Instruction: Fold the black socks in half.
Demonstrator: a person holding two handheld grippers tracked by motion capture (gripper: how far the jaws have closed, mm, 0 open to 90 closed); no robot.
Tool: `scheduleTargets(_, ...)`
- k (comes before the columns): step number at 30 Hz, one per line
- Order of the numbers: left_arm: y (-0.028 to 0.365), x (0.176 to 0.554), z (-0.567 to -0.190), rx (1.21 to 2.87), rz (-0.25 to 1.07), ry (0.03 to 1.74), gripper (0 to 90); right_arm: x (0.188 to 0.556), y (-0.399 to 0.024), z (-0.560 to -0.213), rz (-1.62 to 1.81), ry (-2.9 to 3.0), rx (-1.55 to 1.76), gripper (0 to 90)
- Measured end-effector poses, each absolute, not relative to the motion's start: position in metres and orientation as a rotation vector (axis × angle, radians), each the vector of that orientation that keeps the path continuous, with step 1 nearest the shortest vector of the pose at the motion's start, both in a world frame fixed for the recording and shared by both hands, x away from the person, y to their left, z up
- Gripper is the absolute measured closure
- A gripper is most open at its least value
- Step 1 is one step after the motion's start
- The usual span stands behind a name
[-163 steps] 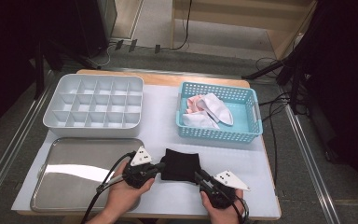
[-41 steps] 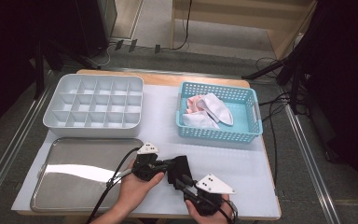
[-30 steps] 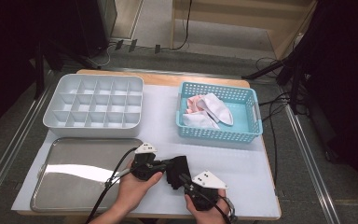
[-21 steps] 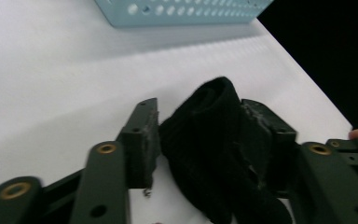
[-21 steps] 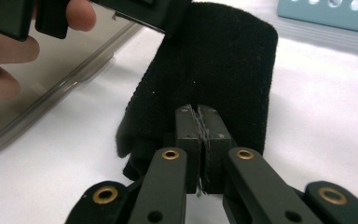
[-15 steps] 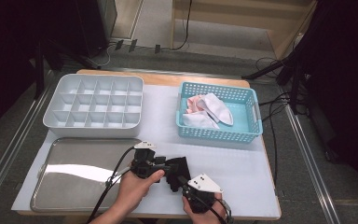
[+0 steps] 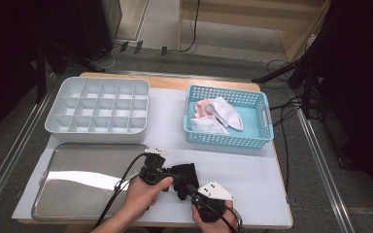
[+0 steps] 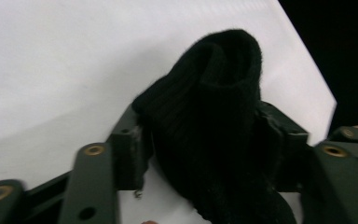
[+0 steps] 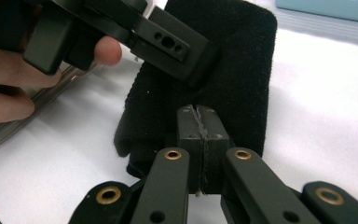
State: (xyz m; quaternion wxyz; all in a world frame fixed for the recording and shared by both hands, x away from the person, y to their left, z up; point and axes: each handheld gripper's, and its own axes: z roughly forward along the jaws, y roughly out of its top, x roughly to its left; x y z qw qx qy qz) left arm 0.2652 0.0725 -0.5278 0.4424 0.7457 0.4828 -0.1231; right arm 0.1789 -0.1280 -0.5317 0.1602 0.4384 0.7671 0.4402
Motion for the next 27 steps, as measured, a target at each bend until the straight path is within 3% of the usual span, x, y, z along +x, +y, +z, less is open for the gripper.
scheduleTargets(4,0.072,0.266,-0.529,1.837,-0.328,1.174,64.3,0.179,-0.13,-0.532,1.27,2.19,1.256,89.3)
scheduleTargets(7,0.073,0.264,-0.528,1.844,-0.306,1.15,70.8,0.18,-0.132,-0.531,1.296,2.19,1.251,86.6)
scheduleTargets(27,0.11,0.254,-0.496,1.77,-0.046,1.083,74.2,0.186,-0.184,-0.516,1.36,1.991,1.349,67.5)
